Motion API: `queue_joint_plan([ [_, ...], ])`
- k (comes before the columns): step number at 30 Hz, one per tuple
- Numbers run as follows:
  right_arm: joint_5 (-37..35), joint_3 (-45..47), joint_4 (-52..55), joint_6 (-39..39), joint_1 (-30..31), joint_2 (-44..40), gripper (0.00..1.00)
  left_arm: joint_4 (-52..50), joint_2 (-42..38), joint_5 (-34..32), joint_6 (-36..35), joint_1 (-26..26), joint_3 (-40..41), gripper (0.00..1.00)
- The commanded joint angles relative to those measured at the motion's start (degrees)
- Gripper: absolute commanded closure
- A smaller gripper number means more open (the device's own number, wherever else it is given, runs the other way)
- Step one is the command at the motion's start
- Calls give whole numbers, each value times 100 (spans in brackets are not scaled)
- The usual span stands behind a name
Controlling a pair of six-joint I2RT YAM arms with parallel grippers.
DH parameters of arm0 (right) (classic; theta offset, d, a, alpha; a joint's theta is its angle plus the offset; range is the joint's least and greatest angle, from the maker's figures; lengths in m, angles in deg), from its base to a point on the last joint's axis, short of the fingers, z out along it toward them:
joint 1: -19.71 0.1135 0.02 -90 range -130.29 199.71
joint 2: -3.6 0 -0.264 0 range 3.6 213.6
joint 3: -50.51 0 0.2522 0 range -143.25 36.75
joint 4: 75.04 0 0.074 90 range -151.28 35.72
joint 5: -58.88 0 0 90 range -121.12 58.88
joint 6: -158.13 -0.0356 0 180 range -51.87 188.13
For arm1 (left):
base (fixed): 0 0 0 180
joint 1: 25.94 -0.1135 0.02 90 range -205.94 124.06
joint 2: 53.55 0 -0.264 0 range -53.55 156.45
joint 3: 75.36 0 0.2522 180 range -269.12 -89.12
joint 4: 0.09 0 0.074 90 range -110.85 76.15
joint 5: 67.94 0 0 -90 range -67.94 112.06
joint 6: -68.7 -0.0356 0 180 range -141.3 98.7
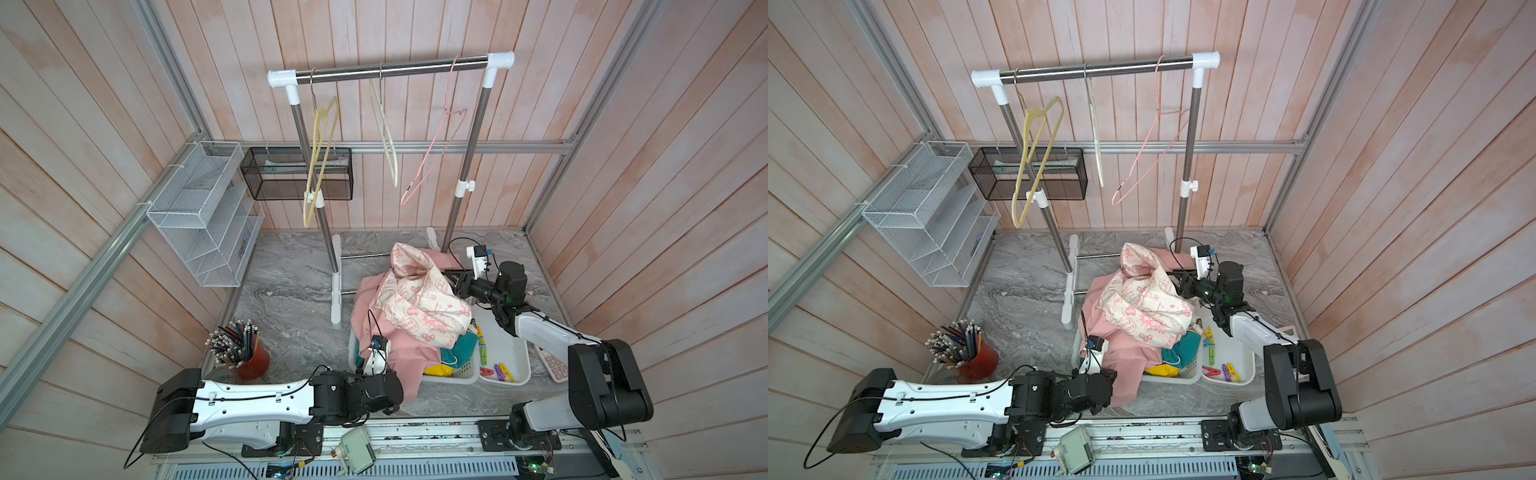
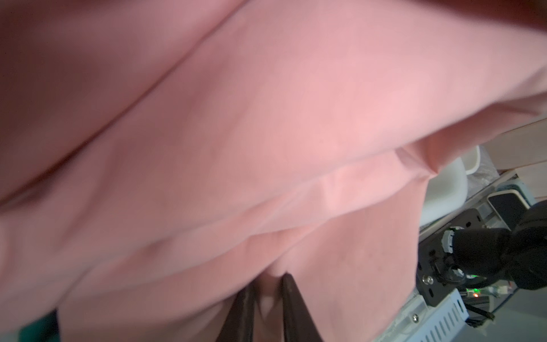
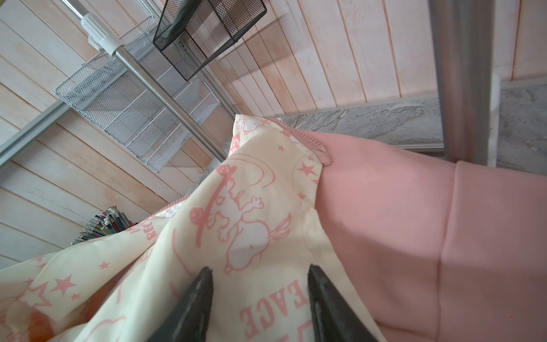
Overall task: Remove the clothespins securing jackets to the hanger
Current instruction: Adjust the jacket in the basket.
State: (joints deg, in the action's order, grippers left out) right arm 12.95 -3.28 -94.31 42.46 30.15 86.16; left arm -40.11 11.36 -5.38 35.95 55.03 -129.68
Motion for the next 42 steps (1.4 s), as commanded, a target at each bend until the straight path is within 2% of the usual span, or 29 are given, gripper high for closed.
queue_joint_plan([
  [1, 145, 81, 17, -65, 105, 58, 62, 330, -52, 151, -227, -127, 166, 97],
  [2, 150, 78, 23, -78, 129, 58, 67, 347, -81, 151, -272, -171, 186, 100],
  [6, 178, 128, 39, -126, 208, -57, 87, 293, -341, 147, -623, -521, 159, 100],
  [11, 112, 239, 83, -140, 240, -344, 100, 191, -756, -4, -1015, -899, -11, 100],
  [15, 39, 302, 191, -119, 304, -577, 100, 122, -903, -323, -1346, -1065, -280, 100],
  [20, -151, 340, 550, 95, 628, -789, 100, 481, -696, -279, -1980, -1440, -638, 100],
  [29, -685, 724, 873, 172, 1290, -1198, 100, 1396, -118, 292, -2755, -2383, -801, 100],
  [36, -1702, 1128, 1118, -95, 2030, -1638, 100, 2192, 556, 726, -2917, -2577, -708, 100],
  [39, -2321, 1260, 1341, -233, 2435, -1618, 100, 2281, 942, 1005, -2783, -2577, -667, 100],
  [40, -2562, 1323, 1375, -319, 2560, -1603, 100, 2290, 1082, 1153, -2714, -2782, -632, 100],
  [42, -2847, 1442, 1396, -454, 2670, -1524, 100, 2258, 1288, 1329, -2562, -2803, -544, 100],
])
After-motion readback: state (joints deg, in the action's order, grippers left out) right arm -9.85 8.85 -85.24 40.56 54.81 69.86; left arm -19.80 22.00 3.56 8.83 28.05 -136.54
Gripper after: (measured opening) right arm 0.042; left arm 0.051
